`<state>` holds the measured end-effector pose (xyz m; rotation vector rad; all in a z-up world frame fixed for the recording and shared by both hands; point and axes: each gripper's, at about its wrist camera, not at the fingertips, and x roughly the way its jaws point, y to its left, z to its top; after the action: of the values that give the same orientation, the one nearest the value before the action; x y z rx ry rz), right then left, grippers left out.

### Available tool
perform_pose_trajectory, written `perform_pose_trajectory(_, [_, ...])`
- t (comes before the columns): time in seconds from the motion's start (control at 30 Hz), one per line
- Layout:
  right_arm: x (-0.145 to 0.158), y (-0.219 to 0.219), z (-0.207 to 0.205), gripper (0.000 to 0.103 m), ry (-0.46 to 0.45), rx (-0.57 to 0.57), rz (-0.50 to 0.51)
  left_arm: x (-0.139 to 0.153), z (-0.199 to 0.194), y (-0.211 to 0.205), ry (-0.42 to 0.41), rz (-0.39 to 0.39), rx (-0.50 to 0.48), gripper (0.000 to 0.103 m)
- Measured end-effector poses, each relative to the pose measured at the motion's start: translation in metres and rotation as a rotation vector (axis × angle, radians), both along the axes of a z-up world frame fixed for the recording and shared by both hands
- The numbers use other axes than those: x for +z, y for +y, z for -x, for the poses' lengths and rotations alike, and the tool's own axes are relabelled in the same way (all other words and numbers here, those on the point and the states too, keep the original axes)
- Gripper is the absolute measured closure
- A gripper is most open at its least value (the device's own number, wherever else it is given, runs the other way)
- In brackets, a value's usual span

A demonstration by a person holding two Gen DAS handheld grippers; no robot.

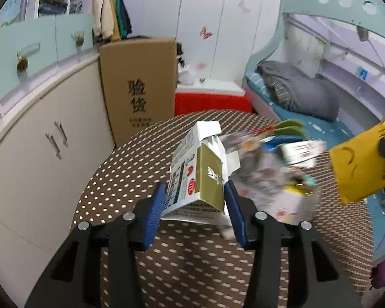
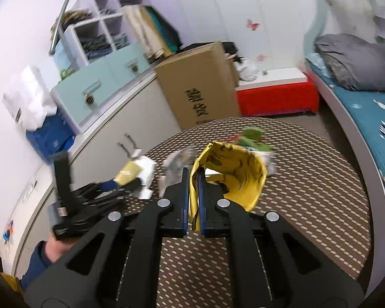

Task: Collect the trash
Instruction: 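Grasp the yellow bag with the right gripper while the left grasps the white carton, then carry both items to the blue bin and release them inside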

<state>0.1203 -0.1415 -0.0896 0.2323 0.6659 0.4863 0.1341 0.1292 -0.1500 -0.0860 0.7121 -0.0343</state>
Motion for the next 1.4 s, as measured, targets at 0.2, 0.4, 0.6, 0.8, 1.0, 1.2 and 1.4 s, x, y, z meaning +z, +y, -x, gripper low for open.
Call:
perform_pose_trajectory(0.2, [-0.007, -0.065, 0.015, 0.097, 0.002, -0.113, -0.040, 0.031, 0.020, -0.056, -0.047, 0.012, -0.096, 0.056])
perform_pose_trajectory(0.4, [-0.015, -0.137, 0.035, 0.097, 0.007, -0.223, -0.077, 0.045, 0.030, -0.126, -0.062, 0.037, -0.222, 0.056])
perform_pose_trajectory(0.6, [-0.027, -0.215, 0.055, 0.097, 0.022, -0.370, -0.082, 0.043, 0.026, -0.216, -0.031, 0.077, -0.387, 0.056])
perform_pose_trajectory(0.8, [-0.055, -0.290, 0.072, 0.097, 0.082, -0.530, -0.074, 0.031, 0.020, -0.308, 0.006, 0.075, -0.541, 0.056])
perform_pose_trajectory(1.0, [-0.106, -0.343, 0.066, 0.097, 0.206, -0.620, -0.098, -0.003, 0.009, -0.395, 0.104, 0.058, -0.658, 0.056])
perform_pose_trajectory(1.2, [-0.156, -0.370, 0.043, 0.096, 0.318, -0.658, -0.148, -0.045, -0.015, -0.461, 0.218, -0.003, -0.710, 0.055])
perform_pose_trajectory(1.4, [-0.212, -0.396, 0.020, 0.093, 0.447, -0.681, -0.248, -0.088, -0.032, -0.502, 0.321, -0.065, -0.733, 0.055])
